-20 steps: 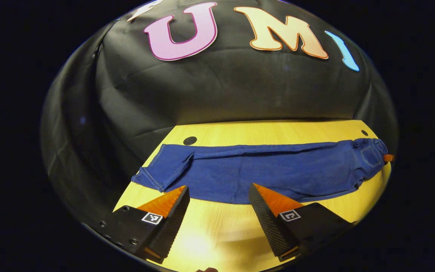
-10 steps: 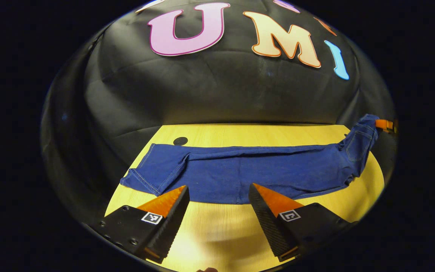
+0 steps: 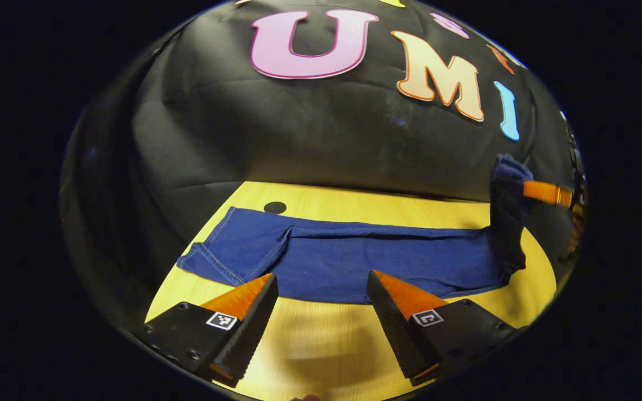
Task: Grasp the waist and the cuffs of the jeans and fold them to make the two legs overlap; first hold the waist and fold one-third of the jeans toward the cuffs, then hold the cuffs and fold the remaining one-third in the same direction to finish folding.
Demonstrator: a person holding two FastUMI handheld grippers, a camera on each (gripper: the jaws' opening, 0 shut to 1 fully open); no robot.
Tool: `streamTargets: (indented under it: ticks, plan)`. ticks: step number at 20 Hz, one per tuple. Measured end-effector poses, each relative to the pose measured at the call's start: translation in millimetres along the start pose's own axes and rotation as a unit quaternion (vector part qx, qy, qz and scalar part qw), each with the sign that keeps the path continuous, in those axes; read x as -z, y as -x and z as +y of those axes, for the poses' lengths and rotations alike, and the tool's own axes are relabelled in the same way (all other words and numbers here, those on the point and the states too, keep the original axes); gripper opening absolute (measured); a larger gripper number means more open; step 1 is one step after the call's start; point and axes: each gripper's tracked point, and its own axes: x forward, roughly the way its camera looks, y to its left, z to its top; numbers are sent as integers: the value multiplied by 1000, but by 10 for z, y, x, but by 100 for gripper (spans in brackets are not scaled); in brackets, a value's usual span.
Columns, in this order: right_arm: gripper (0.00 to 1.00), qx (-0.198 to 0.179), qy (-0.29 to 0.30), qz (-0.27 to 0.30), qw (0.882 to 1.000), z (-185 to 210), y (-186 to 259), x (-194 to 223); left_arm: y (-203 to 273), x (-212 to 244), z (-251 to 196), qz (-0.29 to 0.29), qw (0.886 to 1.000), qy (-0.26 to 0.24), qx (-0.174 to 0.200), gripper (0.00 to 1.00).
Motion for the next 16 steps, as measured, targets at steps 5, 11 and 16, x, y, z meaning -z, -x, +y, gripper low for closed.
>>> streamTargets:
  ticks: [5,11,16]
  plan:
    - [3,-41,48,104,993,360,-431,1082,23,-10,223,-11,1000,24,-10,94]
    - [3,-30,113,157,981,423,-504,1274,-34,-98,598,-18,999,22,-34,94]
    - [3,-16,152,182,971,456,-561,1355,-124,66,1034,12,998,-5,-59,94]
